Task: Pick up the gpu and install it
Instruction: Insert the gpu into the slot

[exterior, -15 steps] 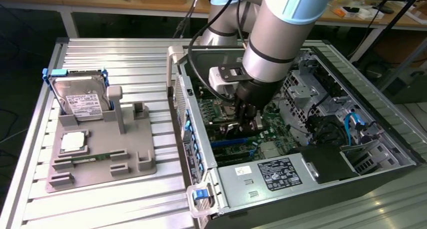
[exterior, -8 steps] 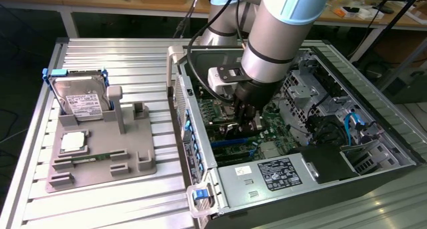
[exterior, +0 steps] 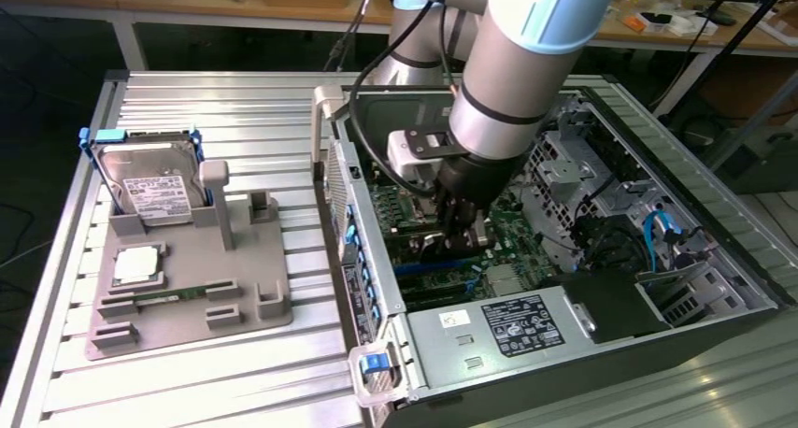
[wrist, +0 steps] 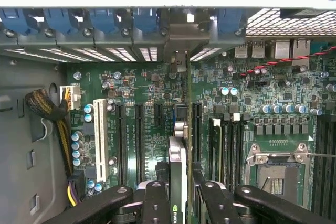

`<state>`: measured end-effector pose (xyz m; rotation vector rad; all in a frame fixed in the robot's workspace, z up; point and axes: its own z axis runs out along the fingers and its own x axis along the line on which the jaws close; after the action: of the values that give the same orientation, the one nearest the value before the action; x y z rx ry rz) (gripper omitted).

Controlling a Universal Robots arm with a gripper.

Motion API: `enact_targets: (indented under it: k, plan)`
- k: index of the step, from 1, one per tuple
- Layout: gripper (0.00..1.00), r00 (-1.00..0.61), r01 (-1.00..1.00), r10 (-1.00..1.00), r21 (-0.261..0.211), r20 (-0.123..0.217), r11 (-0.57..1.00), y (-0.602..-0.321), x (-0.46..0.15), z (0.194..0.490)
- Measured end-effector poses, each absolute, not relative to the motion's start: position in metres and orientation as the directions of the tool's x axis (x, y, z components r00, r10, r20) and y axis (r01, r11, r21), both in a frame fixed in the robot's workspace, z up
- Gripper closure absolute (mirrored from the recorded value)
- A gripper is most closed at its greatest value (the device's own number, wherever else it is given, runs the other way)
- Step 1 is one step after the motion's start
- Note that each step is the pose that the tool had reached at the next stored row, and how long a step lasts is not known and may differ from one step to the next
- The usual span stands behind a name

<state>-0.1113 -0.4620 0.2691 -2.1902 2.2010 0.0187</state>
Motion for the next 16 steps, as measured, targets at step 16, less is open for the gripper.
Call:
enact_targets:
  k: [16]
  plan:
    - [0.73,-0.005,-1.000,-0.999,-0.019,-0.036,0.005,-0.4620,-0.1113,0.2653]
